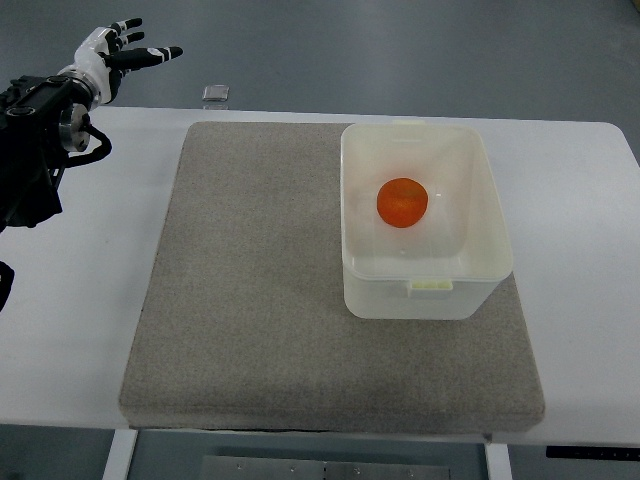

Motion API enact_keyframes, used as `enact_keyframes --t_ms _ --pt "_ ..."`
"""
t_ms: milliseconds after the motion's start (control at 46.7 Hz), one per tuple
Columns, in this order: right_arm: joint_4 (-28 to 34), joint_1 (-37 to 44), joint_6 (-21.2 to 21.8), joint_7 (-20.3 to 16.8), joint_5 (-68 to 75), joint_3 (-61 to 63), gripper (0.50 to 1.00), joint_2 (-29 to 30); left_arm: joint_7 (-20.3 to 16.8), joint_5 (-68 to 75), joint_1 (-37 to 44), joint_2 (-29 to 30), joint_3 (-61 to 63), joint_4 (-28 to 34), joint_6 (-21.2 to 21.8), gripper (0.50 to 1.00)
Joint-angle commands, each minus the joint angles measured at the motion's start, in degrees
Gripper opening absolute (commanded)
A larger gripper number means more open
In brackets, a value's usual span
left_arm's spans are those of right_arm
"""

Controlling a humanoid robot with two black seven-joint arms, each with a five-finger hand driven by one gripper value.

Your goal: Put orange in box with left hand

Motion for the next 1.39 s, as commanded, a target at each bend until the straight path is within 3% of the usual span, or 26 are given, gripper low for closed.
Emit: enact_keyframes --t_ms 0,471,749,942,1370 --pt "0.0 0.0 0.0 0.0 0.0 0.0 0.926 0.0 -0.1 -3.3 0.7 0.0 -4.9 -0.2 -1.1 0.894" --pt "0.0 0.0 0.0 -0.1 0.0 0.0 0.926 0.0 -4.5 -9.2 2.4 -3.1 -12.8 -0.4 -5.1 0.911" --pt "0.0 0.0 0.0 0.0 0.0 0.0 0.926 0.0 -4.9 -9.2 2.3 -3.2 -12.8 0.1 -4.8 0.943" --pt "0.0 0.0 0.0 0.0 0.0 0.0 0.926 0.0 -8.1 -9.2 2.1 -3.2 -12.9 0.2 -4.3 0.951" --pt "0.0 -0.4 0.2 -0.1 0.2 -0.1 0.926 0.0 -8.1 -8.8 1.5 -3.1 -12.7 0.1 -1.8 0.958"
